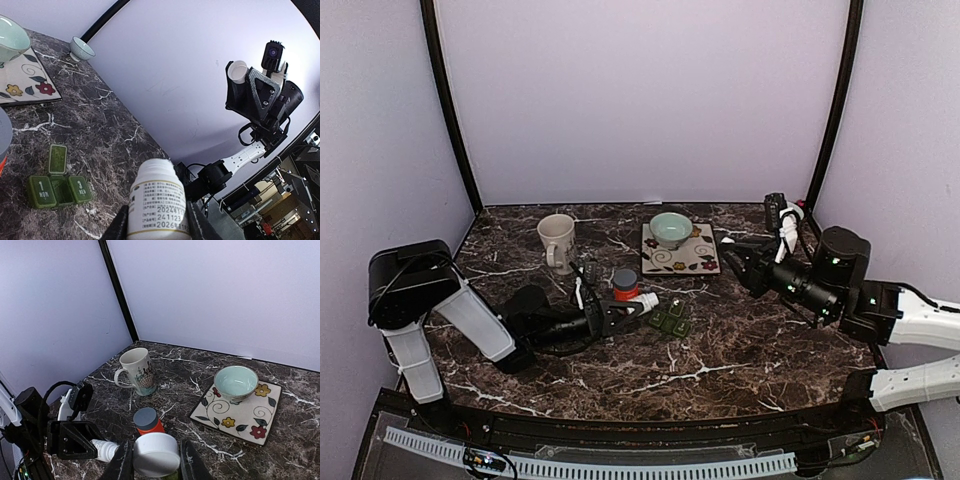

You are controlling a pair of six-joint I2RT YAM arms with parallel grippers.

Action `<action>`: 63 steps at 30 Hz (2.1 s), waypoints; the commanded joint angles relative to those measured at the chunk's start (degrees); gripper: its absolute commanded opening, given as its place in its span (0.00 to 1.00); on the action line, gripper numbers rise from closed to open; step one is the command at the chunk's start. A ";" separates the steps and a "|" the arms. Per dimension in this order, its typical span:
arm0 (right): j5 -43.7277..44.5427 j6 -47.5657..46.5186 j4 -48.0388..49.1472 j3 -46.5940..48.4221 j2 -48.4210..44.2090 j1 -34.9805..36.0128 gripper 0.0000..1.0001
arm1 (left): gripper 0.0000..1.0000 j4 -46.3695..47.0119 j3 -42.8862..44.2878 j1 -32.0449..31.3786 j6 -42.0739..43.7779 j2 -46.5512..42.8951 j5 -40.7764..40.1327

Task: Sort the pills into containers
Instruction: Pour the pill into the compartment of the pill container.

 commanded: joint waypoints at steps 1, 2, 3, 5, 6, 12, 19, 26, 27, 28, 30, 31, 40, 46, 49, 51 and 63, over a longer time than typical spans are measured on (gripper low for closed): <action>0.95 0.80 1.99 -1.02 -1.16 -0.53 0.00 | 0.00 2.52 -0.22 -1.30 0.52 1.60 -4.11; 0.96 0.85 1.97 -1.15 -1.37 -0.59 0.00 | 0.00 2.76 -0.22 -1.55 0.38 2.05 -4.52; 0.96 0.86 2.00 -1.28 -1.49 -0.61 0.00 | 0.00 2.96 -0.27 -1.73 0.27 2.50 -4.94; 0.96 0.83 1.71 -1.50 -1.84 -0.75 0.00 | 0.00 3.16 -0.34 -2.17 0.15 3.21 -5.71; 0.96 0.86 1.65 -1.64 -1.99 -0.79 0.00 | 0.00 3.17 -0.24 -2.40 0.10 3.57 -6.08; 0.60 0.79 1.34 -2.10 -2.79 -1.22 0.00 | 0.00 3.24 0.53 -3.38 -0.26 5.40 -7.65; 0.25 0.93 1.12 -2.73 -3.70 -1.67 0.00 | 0.00 1.60 2.26 -3.66 -0.33 7.05 -8.41; -0.21 1.03 0.85 -2.90 -4.07 -2.10 0.00 | 0.00 0.29 4.03 -3.66 -0.46 8.36 -8.71; -0.25 1.03 0.83 -2.84 -4.02 -2.15 0.00 | 0.00 0.22 4.27 -3.66 -0.57 8.55 -8.81; -0.31 1.05 0.73 -2.74 -3.96 -2.19 0.00 | 0.00 0.19 4.45 -3.66 -0.64 8.87 -8.85; -0.42 1.00 0.57 -2.68 -3.93 -2.34 0.00 | 0.00 -0.26 5.22 -3.66 -0.86 9.49 -8.82; -0.45 0.93 0.51 -2.60 -3.88 -2.39 0.00 | 0.00 -0.33 5.48 -3.66 -0.90 9.77 -8.70; -1.02 1.08 0.64 -2.83 -3.94 -2.99 0.00 | 0.00 -1.03 6.26 -3.74 -1.61 11.32 -9.52; -1.54 1.05 0.47 -2.95 -4.02 -3.34 0.00 | 0.00 -1.83 7.22 -3.91 -1.84 12.41 -10.07; -1.76 1.00 0.49 -3.07 -4.20 -3.51 0.00 | 0.00 -1.99 7.66 -3.99 -2.01 13.16 -10.38; -1.84 0.98 0.35 -3.17 -4.45 -3.60 0.00 | 0.00 -2.46 7.97 -4.01 -2.03 13.48 -10.52; -2.89 0.75 0.27 -3.08 -4.51 -4.11 0.00 | 0.00 -5.18 9.49 -4.14 -2.01 14.48 -11.64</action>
